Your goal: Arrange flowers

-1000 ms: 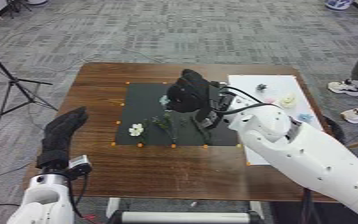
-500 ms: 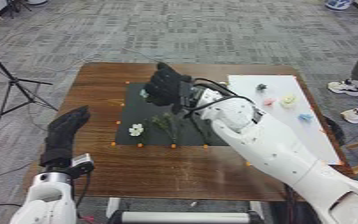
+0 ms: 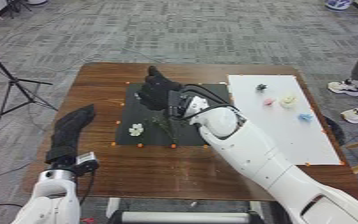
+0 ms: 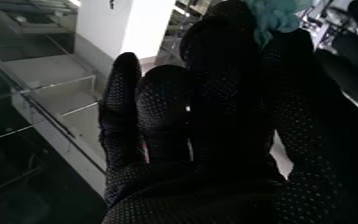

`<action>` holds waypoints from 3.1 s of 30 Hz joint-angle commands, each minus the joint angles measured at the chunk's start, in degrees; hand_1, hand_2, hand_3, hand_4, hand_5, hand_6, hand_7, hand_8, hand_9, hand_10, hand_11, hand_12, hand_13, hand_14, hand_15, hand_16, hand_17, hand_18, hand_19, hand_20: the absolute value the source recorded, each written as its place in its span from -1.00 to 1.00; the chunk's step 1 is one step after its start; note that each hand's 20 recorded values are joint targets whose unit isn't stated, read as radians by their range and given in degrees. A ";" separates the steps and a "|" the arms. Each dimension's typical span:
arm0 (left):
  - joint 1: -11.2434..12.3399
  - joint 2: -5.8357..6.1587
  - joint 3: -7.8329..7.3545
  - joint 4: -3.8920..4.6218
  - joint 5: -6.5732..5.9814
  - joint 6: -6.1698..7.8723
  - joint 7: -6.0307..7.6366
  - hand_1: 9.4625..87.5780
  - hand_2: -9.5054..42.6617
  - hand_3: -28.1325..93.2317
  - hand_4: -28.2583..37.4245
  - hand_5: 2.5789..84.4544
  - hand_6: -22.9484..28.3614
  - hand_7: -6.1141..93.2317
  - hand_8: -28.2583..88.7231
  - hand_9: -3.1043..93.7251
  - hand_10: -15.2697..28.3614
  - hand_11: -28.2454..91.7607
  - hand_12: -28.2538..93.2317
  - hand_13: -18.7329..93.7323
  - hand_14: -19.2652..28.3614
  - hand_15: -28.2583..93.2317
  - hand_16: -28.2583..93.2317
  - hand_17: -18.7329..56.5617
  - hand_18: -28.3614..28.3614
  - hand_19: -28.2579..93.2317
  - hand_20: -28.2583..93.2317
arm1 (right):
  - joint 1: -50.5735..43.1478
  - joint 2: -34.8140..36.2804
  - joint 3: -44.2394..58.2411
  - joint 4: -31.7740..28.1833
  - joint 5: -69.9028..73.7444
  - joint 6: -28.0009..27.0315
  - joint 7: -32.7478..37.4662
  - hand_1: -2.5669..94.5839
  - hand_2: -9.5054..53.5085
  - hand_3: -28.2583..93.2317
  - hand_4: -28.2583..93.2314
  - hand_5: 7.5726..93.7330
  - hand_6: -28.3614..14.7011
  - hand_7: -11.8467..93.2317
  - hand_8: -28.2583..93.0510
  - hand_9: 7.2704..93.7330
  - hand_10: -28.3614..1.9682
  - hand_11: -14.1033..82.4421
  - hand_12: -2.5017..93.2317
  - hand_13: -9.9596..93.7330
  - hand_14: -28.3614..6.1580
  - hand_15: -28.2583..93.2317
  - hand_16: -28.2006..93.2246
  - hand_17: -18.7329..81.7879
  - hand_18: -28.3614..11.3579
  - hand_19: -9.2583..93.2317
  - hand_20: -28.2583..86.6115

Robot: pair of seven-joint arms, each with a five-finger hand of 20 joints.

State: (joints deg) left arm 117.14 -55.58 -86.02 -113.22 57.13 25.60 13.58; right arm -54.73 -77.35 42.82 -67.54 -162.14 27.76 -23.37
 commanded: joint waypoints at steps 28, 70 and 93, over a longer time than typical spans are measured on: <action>-0.02 -0.01 -0.59 -0.23 -0.27 -0.28 1.14 -0.61 -0.53 0.64 -0.92 0.06 0.10 -0.57 -0.65 -0.03 0.29 -0.21 -0.38 -0.08 0.41 -0.32 -0.54 -0.38 0.33 -0.45 -0.30 | -0.90 -8.61 7.84 -0.54 -14.53 -26.07 -3.98 0.14 -0.76 0.44 -1.00 0.56 0.61 -0.09 -0.59 0.61 0.30 0.23 -0.26 0.34 -0.06 0.69 0.18 -0.10 -0.57 0.45 0.39; 0.10 -0.85 -0.16 -0.22 -0.35 -0.91 1.26 -0.62 -0.54 0.64 -0.92 0.06 0.11 -0.57 -0.65 -0.03 0.29 -0.21 -0.37 -0.08 0.41 -0.32 -0.54 -0.38 0.33 -0.45 -0.30 | -3.31 -11.56 13.17 4.18 -23.65 -33.82 -0.82 -0.10 -0.78 0.55 -0.96 0.48 0.55 -0.09 -0.60 0.58 0.17 0.21 -0.26 0.30 -0.17 0.69 0.18 -0.14 -0.62 0.45 0.38; -0.08 -0.62 0.17 -0.16 -0.27 -0.98 0.91 -0.62 -0.54 0.65 -0.91 0.06 0.10 -0.57 -0.65 -0.03 0.29 -0.20 -0.37 -0.08 0.41 -0.32 -0.54 -0.38 0.33 -0.45 -0.31 | -0.26 -8.24 7.86 0.44 -14.04 -32.74 5.59 -0.48 -0.78 0.64 -0.89 0.39 0.43 -0.22 -0.79 0.45 -0.01 0.20 -0.26 0.25 -0.31 0.70 0.17 -0.20 -0.70 0.43 0.38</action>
State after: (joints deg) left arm 116.63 -55.91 -86.07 -113.08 56.98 24.96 14.57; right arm -57.62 -87.10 52.23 -64.83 -167.68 -3.89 -19.05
